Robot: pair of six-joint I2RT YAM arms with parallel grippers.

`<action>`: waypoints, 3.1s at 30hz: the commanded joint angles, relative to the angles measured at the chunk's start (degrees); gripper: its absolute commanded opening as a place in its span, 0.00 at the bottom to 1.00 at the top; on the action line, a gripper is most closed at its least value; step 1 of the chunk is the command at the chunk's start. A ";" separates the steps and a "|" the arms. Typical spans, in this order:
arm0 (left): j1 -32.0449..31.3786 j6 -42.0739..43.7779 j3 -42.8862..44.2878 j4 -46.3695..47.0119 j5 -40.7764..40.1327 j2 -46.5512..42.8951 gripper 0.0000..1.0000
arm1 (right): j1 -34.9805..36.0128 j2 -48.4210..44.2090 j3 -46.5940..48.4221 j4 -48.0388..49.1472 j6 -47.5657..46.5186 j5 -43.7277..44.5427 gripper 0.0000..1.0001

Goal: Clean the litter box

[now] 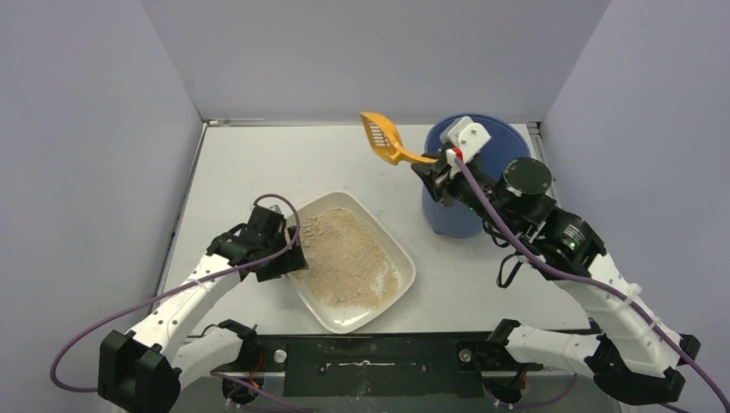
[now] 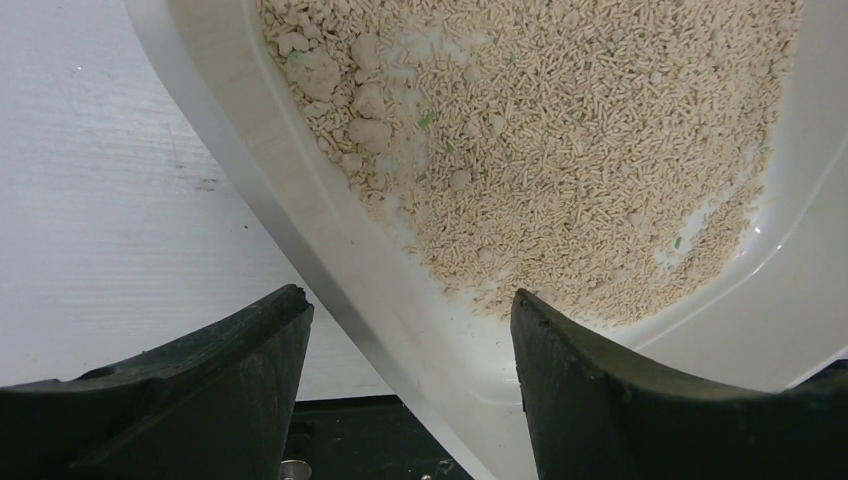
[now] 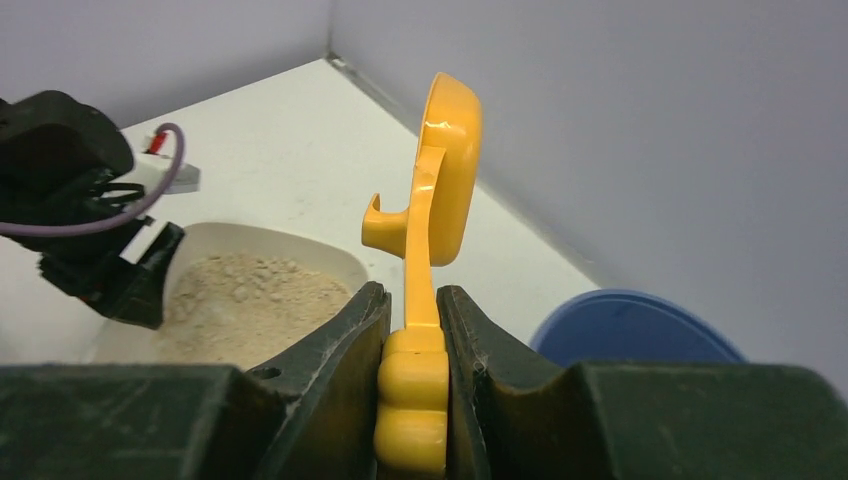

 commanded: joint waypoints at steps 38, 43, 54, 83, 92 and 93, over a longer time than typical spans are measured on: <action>-2.82 12.41 10.44 4.97 -9.58 15.90 0.00 | -2.13 11.54 -13.36 -6.43 44.28 -7.34 0.00; -2.86 14.39 12.41 3.46 -8.39 15.83 0.00 | -5.21 10.55 -17.81 -6.45 50.82 -9.39 0.00; -3.41 16.26 13.17 -2.58 -2.37 15.03 0.00 | -12.17 8.98 -23.72 -2.59 59.42 -17.32 0.00; -11.28 9.83 8.24 -3.82 -2.91 10.61 0.00 | -12.88 1.11 -30.76 -9.06 63.25 -15.11 0.00; -14.08 11.52 10.09 -5.17 -3.43 9.19 0.00 | -12.87 1.85 -33.90 -4.41 64.37 -14.72 0.00; -14.35 11.75 10.59 -5.45 -3.68 9.06 0.00 | -12.87 1.88 -34.47 -3.71 64.65 -14.76 0.00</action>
